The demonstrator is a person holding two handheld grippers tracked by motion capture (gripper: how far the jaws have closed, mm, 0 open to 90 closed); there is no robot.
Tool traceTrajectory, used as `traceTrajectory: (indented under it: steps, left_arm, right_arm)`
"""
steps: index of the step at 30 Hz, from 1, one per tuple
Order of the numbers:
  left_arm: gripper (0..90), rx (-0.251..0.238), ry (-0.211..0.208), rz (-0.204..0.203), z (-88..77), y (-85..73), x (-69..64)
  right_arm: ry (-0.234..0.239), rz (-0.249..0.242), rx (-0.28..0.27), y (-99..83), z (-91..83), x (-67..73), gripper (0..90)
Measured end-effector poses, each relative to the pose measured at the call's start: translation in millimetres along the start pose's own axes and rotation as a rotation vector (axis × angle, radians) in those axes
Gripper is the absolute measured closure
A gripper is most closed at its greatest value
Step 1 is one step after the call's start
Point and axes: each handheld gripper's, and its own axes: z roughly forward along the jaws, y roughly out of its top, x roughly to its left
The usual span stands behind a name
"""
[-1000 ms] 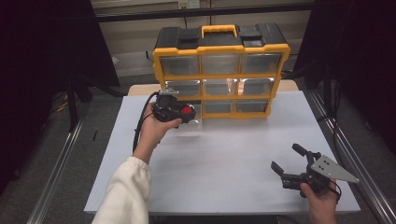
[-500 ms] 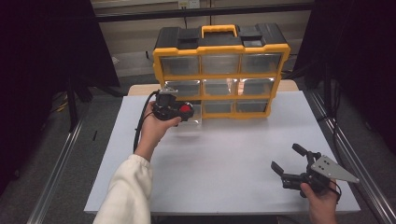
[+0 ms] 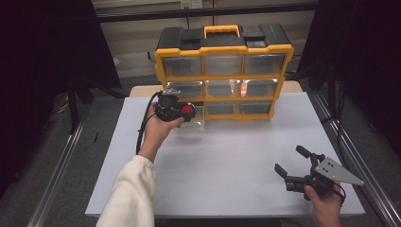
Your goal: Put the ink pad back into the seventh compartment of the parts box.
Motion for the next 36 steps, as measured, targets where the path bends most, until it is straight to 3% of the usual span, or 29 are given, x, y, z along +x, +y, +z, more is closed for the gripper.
traceTrajectory:
  steps: [14,23,25,26,29,34,36]
  left_arm:
    - [29.7,-0.015,0.041,-0.021,6.2,-1.6,4.4]
    - [29.7,-0.006,0.051,-0.016,10.6,-2.8,5.2]
    - [29.6,0.016,0.051,0.003,9.9,-2.5,6.3]
    - [29.6,-0.001,0.05,-0.016,11.4,-3.1,5.5]
    - [29.6,0.001,0.054,-0.019,12.2,-3.6,5.7]
    - [29.6,0.014,0.065,-0.012,13.0,-4.0,5.4]
    - [29.6,0.032,0.065,0.009,12.9,-3.8,6.4]
  right_arm:
    - [0.001,0.0,0.001,0.0,-0.1,0.1,2.2]
    - [0.001,0.0,0.001,0.0,-0.1,0.0,2.2]
    - [0.002,0.0,0.001,-0.1,0.0,0.1,2.2]
    - [0.002,-0.001,0.001,-0.1,0.1,0.1,2.2]
    - [0.002,-0.001,0.001,-0.2,0.1,0.1,2.2]
    - [0.0,0.002,0.001,-0.2,0.1,0.1,2.2]
    - [-0.001,0.002,-0.004,-0.4,0.8,0.4,2.2]
